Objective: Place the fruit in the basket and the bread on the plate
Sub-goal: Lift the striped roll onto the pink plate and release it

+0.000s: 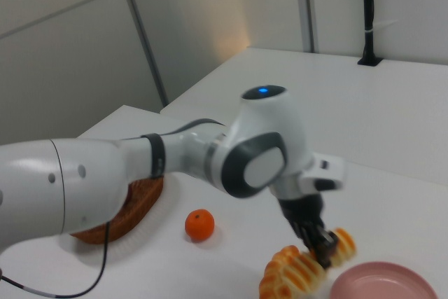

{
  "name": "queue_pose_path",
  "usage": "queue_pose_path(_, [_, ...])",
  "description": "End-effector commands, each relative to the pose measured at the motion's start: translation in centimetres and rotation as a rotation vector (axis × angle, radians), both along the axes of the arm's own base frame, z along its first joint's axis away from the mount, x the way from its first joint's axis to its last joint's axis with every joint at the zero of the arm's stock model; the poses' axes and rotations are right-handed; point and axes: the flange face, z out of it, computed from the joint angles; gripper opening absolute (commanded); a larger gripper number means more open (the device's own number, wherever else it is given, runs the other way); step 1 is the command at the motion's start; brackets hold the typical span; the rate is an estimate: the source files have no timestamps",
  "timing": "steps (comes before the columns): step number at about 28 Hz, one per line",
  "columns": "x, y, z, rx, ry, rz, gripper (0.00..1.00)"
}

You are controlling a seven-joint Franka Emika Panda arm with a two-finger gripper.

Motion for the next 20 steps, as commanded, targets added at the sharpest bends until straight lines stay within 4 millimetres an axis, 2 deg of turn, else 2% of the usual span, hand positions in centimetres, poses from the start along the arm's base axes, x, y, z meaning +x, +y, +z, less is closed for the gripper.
queue_pose_path(1, [0.0, -4.9, 0.0, 0.014, -0.012, -0.036, 0.00])
queue_pose_path(2, [-0.3, -5.9, -0.4, 0.012, -0.007, -0.048, 0.00])
queue_pose_path(3, [-0.3, -7.0, -1.6, 0.013, -0.004, -0.059, 0.00])
queue_pose_path(6, [0.3, -8.3, -2.7, 0.005, -0.054, -0.071, 0.00])
queue_pose_path(7, [0.6, -8.4, -3.3, 0.005, -0.064, -0.075, 0.03])
queue_pose_path(9, [1.0, -8.5, -4.4, 0.002, -0.077, -0.074, 1.00])
queue_pose_path(20, [1.2, -7.7, -4.0, -0.036, -0.070, -0.077, 1.00])
